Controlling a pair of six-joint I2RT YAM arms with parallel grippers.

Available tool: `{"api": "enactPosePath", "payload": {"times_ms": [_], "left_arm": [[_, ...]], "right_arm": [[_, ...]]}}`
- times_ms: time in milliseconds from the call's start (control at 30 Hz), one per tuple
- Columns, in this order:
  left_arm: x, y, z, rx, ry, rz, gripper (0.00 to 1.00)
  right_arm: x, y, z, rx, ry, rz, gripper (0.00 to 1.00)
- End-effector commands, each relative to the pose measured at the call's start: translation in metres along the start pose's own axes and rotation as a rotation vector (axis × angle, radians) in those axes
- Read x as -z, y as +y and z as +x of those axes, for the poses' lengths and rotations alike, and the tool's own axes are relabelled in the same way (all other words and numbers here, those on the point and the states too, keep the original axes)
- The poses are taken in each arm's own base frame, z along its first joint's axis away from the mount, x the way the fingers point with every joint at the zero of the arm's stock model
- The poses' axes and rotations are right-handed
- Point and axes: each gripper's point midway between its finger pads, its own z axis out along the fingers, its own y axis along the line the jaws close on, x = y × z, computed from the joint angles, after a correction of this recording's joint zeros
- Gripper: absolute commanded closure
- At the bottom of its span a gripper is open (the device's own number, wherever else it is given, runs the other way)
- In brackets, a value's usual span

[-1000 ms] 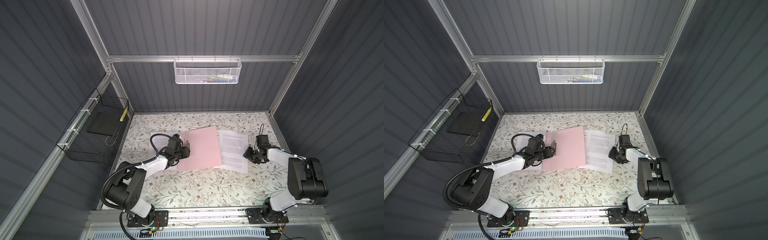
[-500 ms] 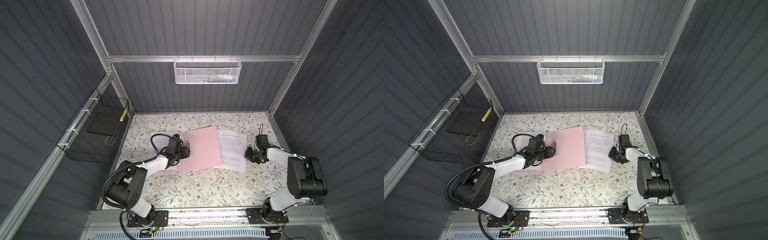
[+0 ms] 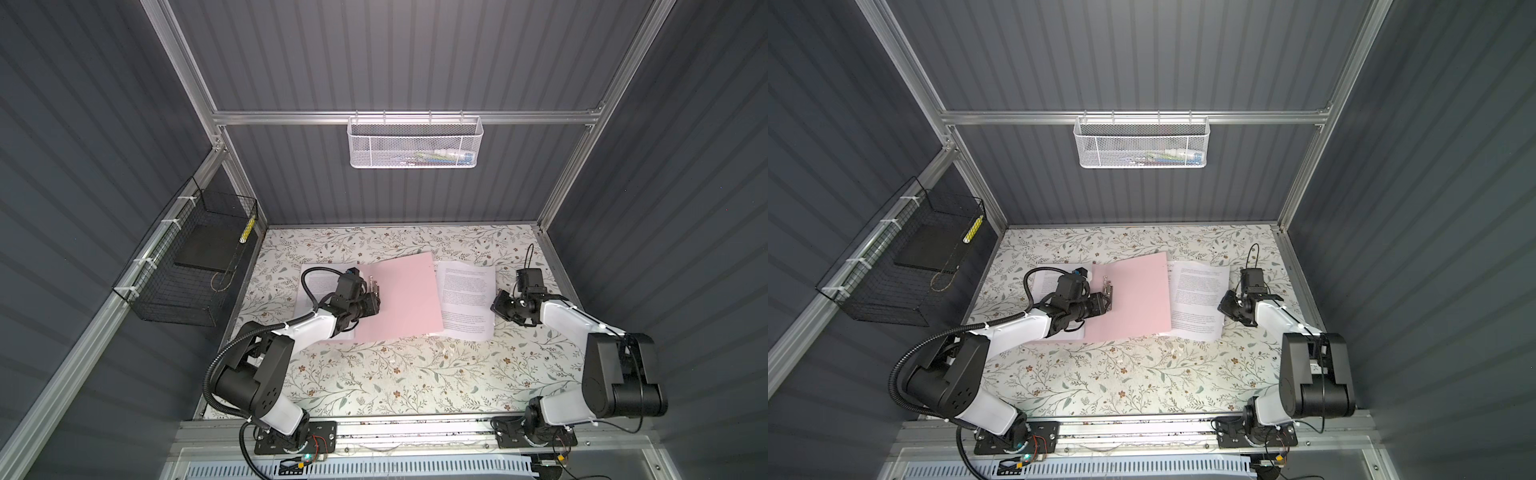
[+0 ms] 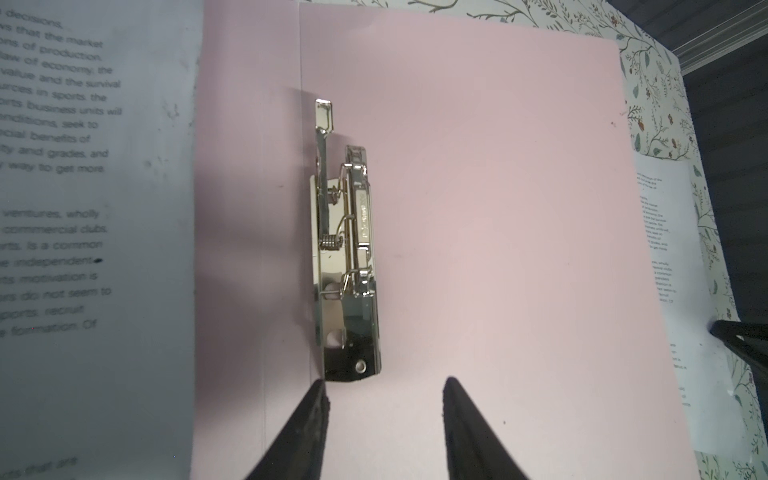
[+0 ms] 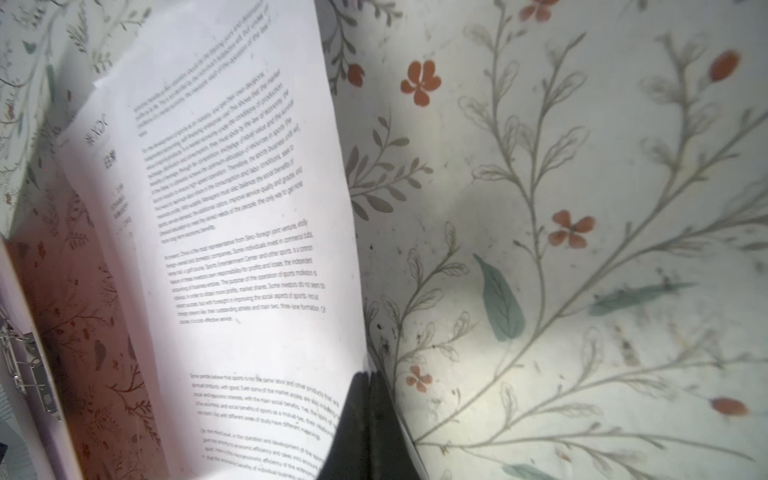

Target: Put the files into the folder

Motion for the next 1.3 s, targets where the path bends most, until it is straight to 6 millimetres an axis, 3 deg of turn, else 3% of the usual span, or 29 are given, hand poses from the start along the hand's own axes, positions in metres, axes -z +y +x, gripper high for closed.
{"api": "enactPosePath", "payload": {"times_ms": [0,167,467,600,800,867,933,1033,1133,1200,1267], "left_arm": [[0.002,-0.008,-0.01,-0.031,-0.016,0.007,0.54],[0.006,-0.007,-0.014,-0.044,-0.026,-0.01,0.54],[0.014,-0.004,-0.016,-0.051,-0.04,-0.032,0.54],[0.018,-0.003,-0.019,-0.049,-0.052,-0.038,0.54],[0.025,0.0,-0.024,-0.024,-0.076,-0.034,0.55],[0.025,0.002,-0.023,-0.018,-0.072,-0.033,0.55],[0.026,0.003,-0.022,-0.017,-0.074,-0.034,0.55],[0.027,0.004,-0.02,-0.016,-0.072,-0.031,0.54],[0.025,0.003,-0.017,-0.024,-0.065,-0.021,0.53],[0.024,0.001,-0.018,-0.031,-0.058,-0.013,0.53],[0.023,-0.008,-0.02,-0.047,-0.053,0.025,0.52]], "right_arm": [[0.017,0.005,-0.008,0.021,-0.03,0.01,1.0],[0.045,0.023,-0.022,0.029,-0.088,-0.045,1.0],[0.131,0.093,-0.064,0.094,-0.255,-0.268,1.0],[0.159,0.127,-0.077,0.111,-0.298,-0.385,1.0],[0.19,0.202,-0.082,0.232,-0.337,-0.535,1.0],[0.186,0.21,-0.089,0.254,-0.362,-0.497,1.0],[0.165,0.199,-0.099,0.223,-0.339,-0.448,1.0],[0.124,0.162,-0.108,0.106,-0.289,-0.411,1.0],[0.089,0.127,-0.104,0.067,-0.236,-0.333,0.99],[0.071,0.111,-0.099,0.082,-0.216,-0.28,0.76],[0.056,0.096,-0.099,0.1,-0.207,-0.214,0.61]]}}
